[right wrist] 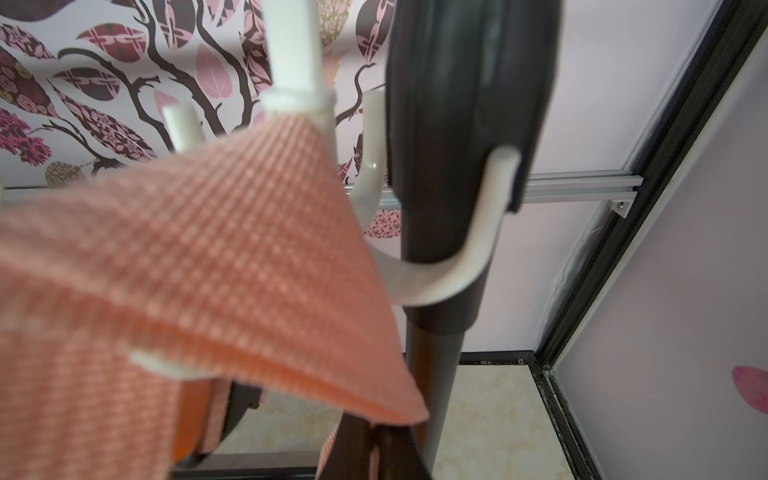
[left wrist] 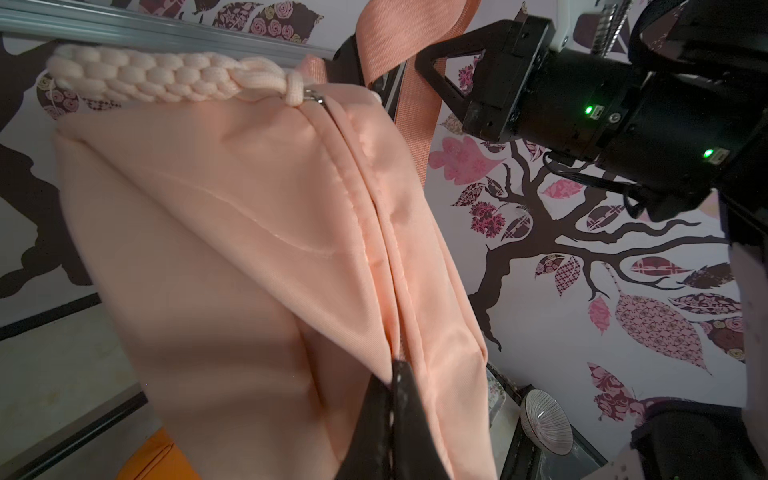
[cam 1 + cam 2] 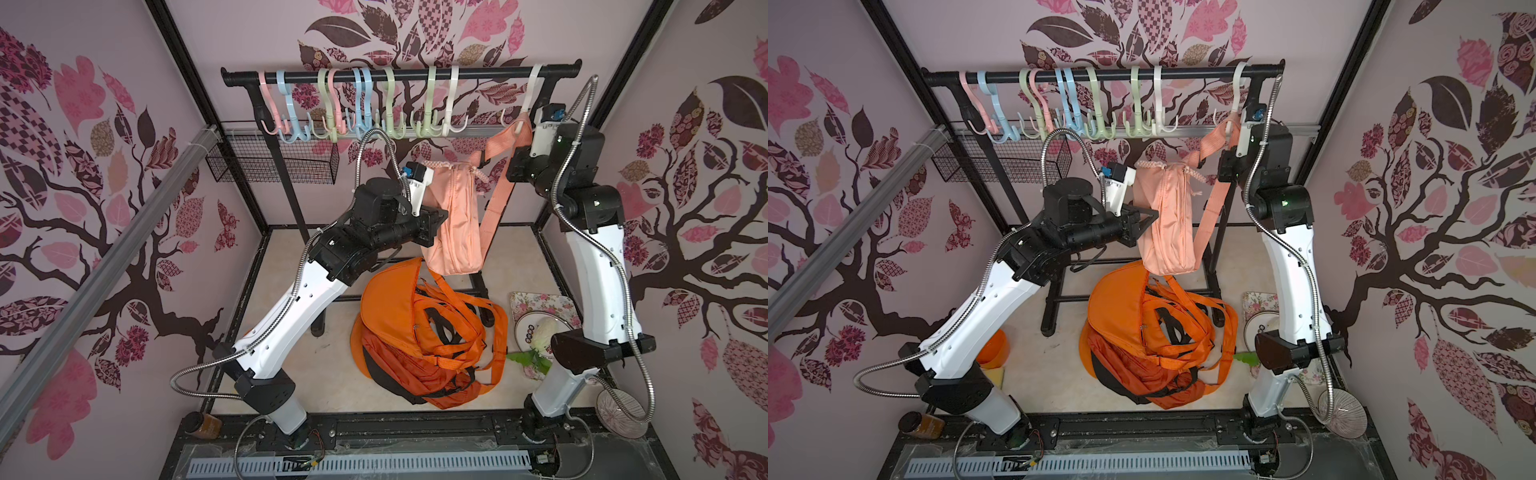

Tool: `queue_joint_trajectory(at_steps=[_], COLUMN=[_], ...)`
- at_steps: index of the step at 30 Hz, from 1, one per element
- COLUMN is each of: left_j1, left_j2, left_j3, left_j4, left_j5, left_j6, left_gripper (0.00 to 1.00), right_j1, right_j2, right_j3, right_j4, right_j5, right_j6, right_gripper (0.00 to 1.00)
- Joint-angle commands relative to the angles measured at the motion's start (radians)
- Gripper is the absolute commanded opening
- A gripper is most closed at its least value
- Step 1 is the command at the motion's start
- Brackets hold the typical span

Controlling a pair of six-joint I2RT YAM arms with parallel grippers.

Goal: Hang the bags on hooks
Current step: Hang the bag on the hook.

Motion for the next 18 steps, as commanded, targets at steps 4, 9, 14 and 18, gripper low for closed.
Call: queue_joint_trajectory(at_steps=[4, 9, 14, 18], left_j1=[0.006, 0.006, 0.008, 0.007], left_j2=[-0.040, -0.079, -0.137, -0.192], left_j3=[-0.085, -0.172, -0.258, -0.326], left_j4=[0.073, 0.114, 0.164, 0.192], left_j5=[-0.004, -0.005, 0.006, 0.007], left_j6=[-0.004, -0.016, -0.036, -0.046], left_gripper=[0.00, 0.19, 0.49, 0.52], right_j1=[-0.004, -0.004, -0.004, -0.003], right_j2=[-0.140, -0.238, -0.271, -0.301], right_j3=[-0.187, -0.328, -0.363, -0.400], right_j4=[0.048, 0.118, 0.113, 0.115], right_j5=[0.001, -0.010, -0.040, -0.046], right_j6=[0.009, 0.008, -0.003, 0.003], right_gripper=[0.00, 0.17, 0.70, 0.85])
